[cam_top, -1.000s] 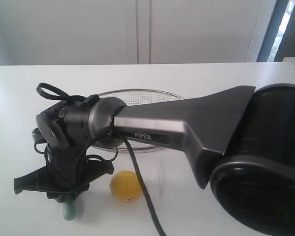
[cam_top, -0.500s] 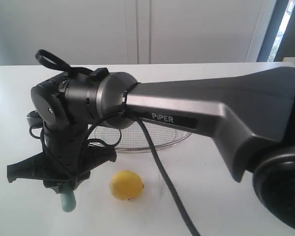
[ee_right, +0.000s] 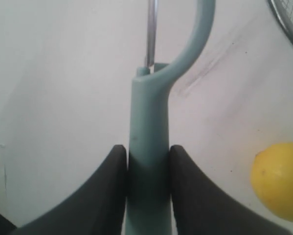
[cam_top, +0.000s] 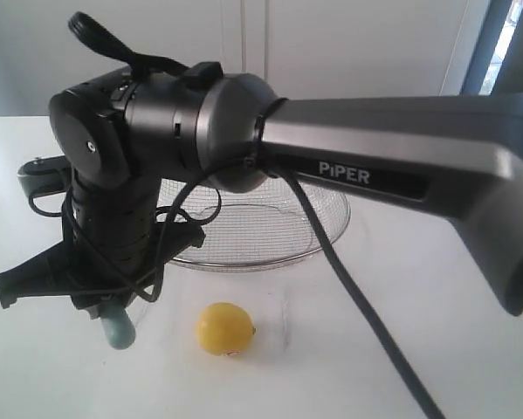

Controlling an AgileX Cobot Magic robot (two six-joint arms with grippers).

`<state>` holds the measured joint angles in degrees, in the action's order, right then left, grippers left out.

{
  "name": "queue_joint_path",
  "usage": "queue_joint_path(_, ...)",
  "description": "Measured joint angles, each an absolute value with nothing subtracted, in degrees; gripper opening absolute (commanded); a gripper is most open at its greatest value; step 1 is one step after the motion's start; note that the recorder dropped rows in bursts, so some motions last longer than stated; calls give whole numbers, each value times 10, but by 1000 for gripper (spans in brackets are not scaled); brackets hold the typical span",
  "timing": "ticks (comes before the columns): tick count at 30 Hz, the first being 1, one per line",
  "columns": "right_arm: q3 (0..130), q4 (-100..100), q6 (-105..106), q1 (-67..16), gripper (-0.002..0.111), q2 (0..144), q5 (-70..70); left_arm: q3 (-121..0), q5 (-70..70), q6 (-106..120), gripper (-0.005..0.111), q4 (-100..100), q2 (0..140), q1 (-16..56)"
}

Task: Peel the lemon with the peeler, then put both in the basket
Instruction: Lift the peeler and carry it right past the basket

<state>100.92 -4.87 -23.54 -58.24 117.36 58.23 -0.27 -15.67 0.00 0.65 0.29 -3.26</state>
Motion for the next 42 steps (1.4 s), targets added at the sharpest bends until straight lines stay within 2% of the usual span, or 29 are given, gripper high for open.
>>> queue_joint_path(10, 1009, -30, -170, -582, 0, 1135, 629, -3, -157, 0, 0, 7, 3, -33)
queue_joint_path(21, 991, -28, -124, -548, 0, 1090, 685, -3, -157, 0, 0, 7, 3, -33)
queue_joint_path(42, 844, -29, -66, -402, 0, 982, 651, -3, -157, 0, 0, 7, 3, -33)
